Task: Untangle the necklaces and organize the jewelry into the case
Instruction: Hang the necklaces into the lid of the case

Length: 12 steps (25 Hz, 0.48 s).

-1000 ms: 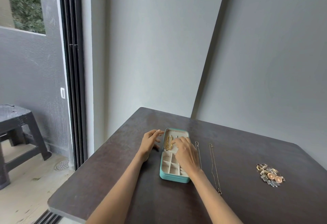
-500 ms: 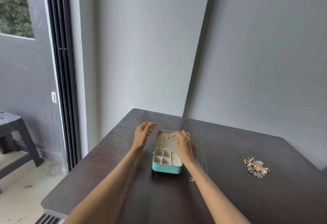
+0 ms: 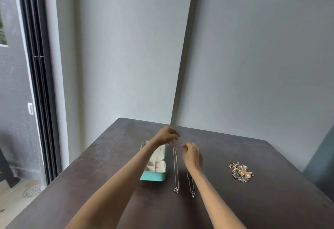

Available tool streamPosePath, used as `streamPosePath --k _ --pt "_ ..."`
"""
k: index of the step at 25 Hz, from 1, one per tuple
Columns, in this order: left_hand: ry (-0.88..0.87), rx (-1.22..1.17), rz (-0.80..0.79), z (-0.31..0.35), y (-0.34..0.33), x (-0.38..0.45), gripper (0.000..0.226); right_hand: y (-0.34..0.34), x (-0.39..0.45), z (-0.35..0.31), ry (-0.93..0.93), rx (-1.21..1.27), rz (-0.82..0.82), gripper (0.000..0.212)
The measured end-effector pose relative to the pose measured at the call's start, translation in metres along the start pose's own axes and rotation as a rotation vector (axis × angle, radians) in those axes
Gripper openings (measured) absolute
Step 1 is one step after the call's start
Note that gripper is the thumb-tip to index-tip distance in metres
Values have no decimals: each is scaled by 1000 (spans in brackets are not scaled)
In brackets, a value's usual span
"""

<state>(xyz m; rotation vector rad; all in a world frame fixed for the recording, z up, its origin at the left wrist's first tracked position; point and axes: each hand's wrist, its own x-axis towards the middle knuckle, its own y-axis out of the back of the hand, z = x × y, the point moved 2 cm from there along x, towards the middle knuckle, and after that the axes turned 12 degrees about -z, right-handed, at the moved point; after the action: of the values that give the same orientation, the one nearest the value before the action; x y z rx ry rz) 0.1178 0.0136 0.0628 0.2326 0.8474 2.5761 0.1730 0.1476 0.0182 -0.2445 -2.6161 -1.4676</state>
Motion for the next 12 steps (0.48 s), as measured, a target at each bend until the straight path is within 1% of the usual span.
streamPosePath --k 2,3,6,8,10,12 --pt "20 110 -14 6 -25 10 25 7 1 33 -146 -33 -43 27" --pt "24 129 -5 7 -38 14 25 10 2 43 -186 -42 -55 26" --pt "29 167 30 8 -66 27 27 9 10 50 -200 -29 -111 22" --pt "33 153 56 11 -69 36 33 5 16 45 -218 -45 -154 21" --pt "36 112 76 12 -63 44 37 2 23 41 -226 -127 -139 22" --pt "36 97 88 13 -55 52 37 4 31 37 -197 -272 -124 22"
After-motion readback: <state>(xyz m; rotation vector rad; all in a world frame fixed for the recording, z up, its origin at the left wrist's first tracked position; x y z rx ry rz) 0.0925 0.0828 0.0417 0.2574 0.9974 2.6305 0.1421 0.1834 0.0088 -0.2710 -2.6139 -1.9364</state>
